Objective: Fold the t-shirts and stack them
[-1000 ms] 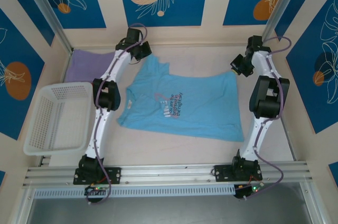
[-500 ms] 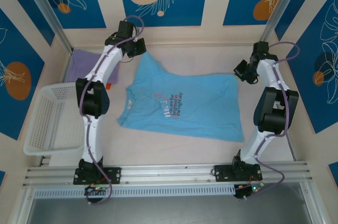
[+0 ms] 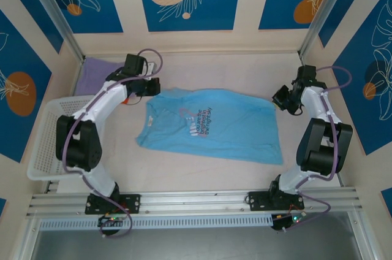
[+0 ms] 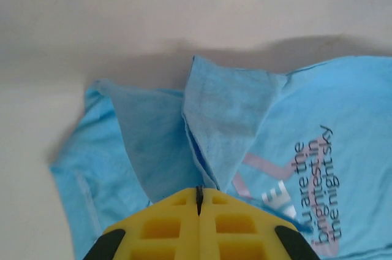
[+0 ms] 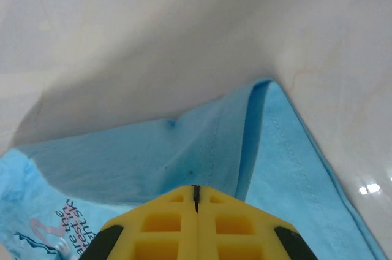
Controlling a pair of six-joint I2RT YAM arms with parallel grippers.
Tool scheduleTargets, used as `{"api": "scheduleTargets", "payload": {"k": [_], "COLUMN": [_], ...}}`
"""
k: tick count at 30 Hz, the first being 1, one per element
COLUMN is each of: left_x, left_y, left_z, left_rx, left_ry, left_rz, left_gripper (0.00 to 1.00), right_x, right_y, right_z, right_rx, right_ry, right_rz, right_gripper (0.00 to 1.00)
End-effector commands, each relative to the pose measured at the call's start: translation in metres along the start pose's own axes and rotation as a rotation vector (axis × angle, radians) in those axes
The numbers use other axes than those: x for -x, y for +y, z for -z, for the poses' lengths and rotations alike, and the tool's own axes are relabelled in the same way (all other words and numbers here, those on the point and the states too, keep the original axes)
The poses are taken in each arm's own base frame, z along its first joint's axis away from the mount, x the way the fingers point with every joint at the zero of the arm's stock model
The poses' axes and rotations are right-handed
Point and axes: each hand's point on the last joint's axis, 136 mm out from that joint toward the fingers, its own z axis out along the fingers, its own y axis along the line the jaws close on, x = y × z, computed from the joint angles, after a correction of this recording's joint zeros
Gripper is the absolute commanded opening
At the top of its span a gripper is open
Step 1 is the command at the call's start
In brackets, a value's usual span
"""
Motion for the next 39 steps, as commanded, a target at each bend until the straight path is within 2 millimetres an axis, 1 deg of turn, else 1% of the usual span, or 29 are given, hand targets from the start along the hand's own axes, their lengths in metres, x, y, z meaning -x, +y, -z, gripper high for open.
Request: {"api": "scheduleTargets", "payload": {"k": [1, 4, 6, 11, 12, 13, 14, 15, 16, 17, 18, 19, 21, 23, 24, 26, 28, 29, 31, 33, 35, 37, 39], "left_x": [-0.018, -0.039, -0.051, -0.072, -0.075, -0.079, -0.081, -0.083, -0.082, -0.081, -0.077, -0.073, -0.063, -0.052, -0.044, -0.031, -0.023, -0.022, -0.021, -0.021, -0.022, -0.022, -0.027], "left_y": [-0.001, 0.004, 0.014, 0.032, 0.037, 0.044, 0.053, 0.063, 0.072, 0.081, 0.087, 0.091, 0.096, 0.089, 0.08, 0.053, 0.029, 0.015, -0.002, -0.01, -0.009, -0.004, 0.008], "left_z": [0.014, 0.015, 0.018, 0.024, 0.025, 0.027, 0.031, 0.037, 0.045, 0.054, 0.061, 0.067, 0.079, 0.078, 0.071, 0.049, 0.025, 0.011, -0.011, -0.035, -0.056, -0.074, -0.092], "left_rx": [0.002, 0.017, 0.061, 0.149, 0.176, 0.219, 0.272, 0.332, 0.389, 0.454, 0.495, 0.526, 0.575, 0.536, 0.474, 0.315, 0.179, 0.116, 0.066, 0.058, 0.061, 0.083, 0.131], "left_ry": [-0.004, 0.038, 0.052, 0.061, 0.066, 0.067, 0.057, 0.039, 0.017, -0.008, -0.031, -0.049, -0.083, -0.106, -0.111, -0.075, 0.008, 0.066, 0.148, 0.203, 0.247, 0.286, 0.327], "left_rz": [-0.03, 0.008, 0.04, 0.099, 0.119, 0.141, 0.166, 0.188, 0.213, 0.238, 0.251, 0.262, 0.279, 0.273, 0.252, 0.205, 0.184, 0.171, 0.13, 0.112, 0.128, 0.136, 0.14], "left_gripper": [0.0, 0.0, 0.0, 0.0, 0.06, 0.09, 0.08, 0.1, 0.23, 0.29, 0.29, 0.3, 0.49, 0.54, 0.58, 0.59, 0.55, 0.51, 0.44, 0.38, 0.38, 0.38, 0.38], "right_x": [-0.005, -0.008, -0.01, -0.017, -0.019, -0.021, -0.023, -0.025, -0.025, -0.026, -0.026, -0.026, -0.023, -0.017, -0.015, -0.016, -0.022, -0.027, -0.037, -0.047, -0.052, -0.051, -0.047], "right_y": [-0.006, -0.015, -0.02, -0.035, -0.039, -0.044, -0.05, -0.056, -0.061, -0.068, -0.076, -0.079, -0.08, -0.072, -0.063, -0.045, -0.024, -0.015, -0.003, 0.003, 0.006, 0.005, -0.002], "right_z": [0.002, 0.001, -0.001, -0.008, -0.009, -0.01, -0.01, -0.01, -0.009, -0.007, -0.004, -0.002, 0.004, 0.007, 0.007, 0.003, -0.007, -0.014, -0.028, -0.045, -0.059, -0.07, -0.08], "right_rx": [0.018, 0.017, 0.015, 0.004, -0.004, -0.016, -0.024, -0.027, -0.032, -0.045, -0.059, -0.057, -0.042, -0.016, 0.003, 0.023, 0.023, 0.008, -0.037, -0.09, -0.123, -0.159, -0.207], "right_ry": [0.004, 0.0, 0.005, 0.018, 0.023, 0.027, 0.033, 0.035, 0.032, 0.031, 0.029, 0.024, 0.003, -0.018, -0.02, -0.001, 0.04, 0.061, 0.107, 0.158, 0.195, 0.213, 0.231], "right_rz": [0.008, -0.012, -0.02, -0.059, -0.077, -0.101, -0.132, -0.172, -0.211, -0.257, -0.312, -0.351, -0.411, -0.421, -0.408, -0.37, -0.299, -0.258, -0.196, -0.158, -0.14, -0.139, -0.158], "right_gripper": [0.0, 0.0, 0.0, 0.0, 0.03, 0.09, 0.15, 0.23, 0.33, 0.41, 0.42, 0.42, 0.43, 0.44, 0.44, 0.44, 0.4, 0.39, 0.36, 0.33, 0.32, 0.31, 0.3]}}
